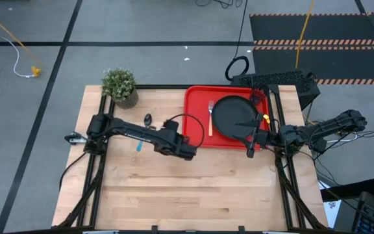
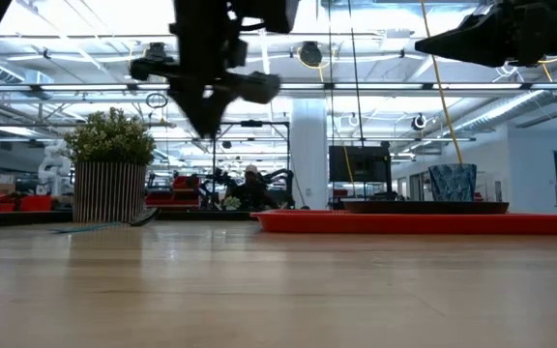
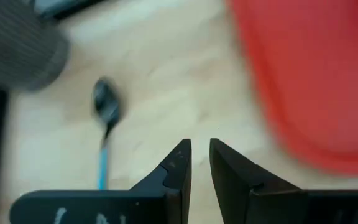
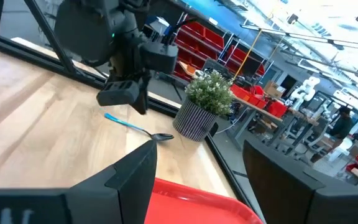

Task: Pick and place plate/cup/fork/spoon on tray
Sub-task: Put the blue spoon to the left of the black plate on the red tray

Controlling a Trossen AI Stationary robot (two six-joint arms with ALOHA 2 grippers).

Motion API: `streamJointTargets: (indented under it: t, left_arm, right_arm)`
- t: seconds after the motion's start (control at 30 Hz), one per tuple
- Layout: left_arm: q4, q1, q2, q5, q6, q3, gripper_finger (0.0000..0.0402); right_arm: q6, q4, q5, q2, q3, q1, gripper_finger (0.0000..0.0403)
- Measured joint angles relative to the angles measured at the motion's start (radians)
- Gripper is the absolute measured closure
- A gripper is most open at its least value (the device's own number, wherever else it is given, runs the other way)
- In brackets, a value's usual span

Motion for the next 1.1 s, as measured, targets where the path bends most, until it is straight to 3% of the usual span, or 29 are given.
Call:
streamJointTargets:
  t: [0.23, 0.47, 0.63, 0.83, 1.1]
  left_arm:
    - [-0.049, -0.018, 0.003, 0.113, -0.015, 0.0, 0.0321]
    - [-0.03, -0.006, 0.002, 0.188, -0.02, -0.107, 0.0242]
    - [-0.009, 0.023, 0.002, 0.286, 0.039, -0.235, 0.0188]
    - [0.12, 0.093, -0.083, 0.284, 0.178, -0.382, 0.0155]
    - [0.365, 0.198, -0.302, 0.224, 0.327, -0.631, 0.0165]
  right_arm:
    - [0.091, 0.0, 0.0, 0.0, 0.0, 0.0, 0.0172]
    - [0.245, -0.014, -0.011, 0.0, 0.0, 0.0, 0.0172]
    - [0.341, -0.058, -0.141, 0.0, 0.0, 0.0, 0.0172]
    - [0.417, -0.112, -0.189, 0.0, 0.0, 0.001, 0.0172]
    - [0.47, -0.159, -0.188, 0.004, 0.0, 0.001, 0.0172]
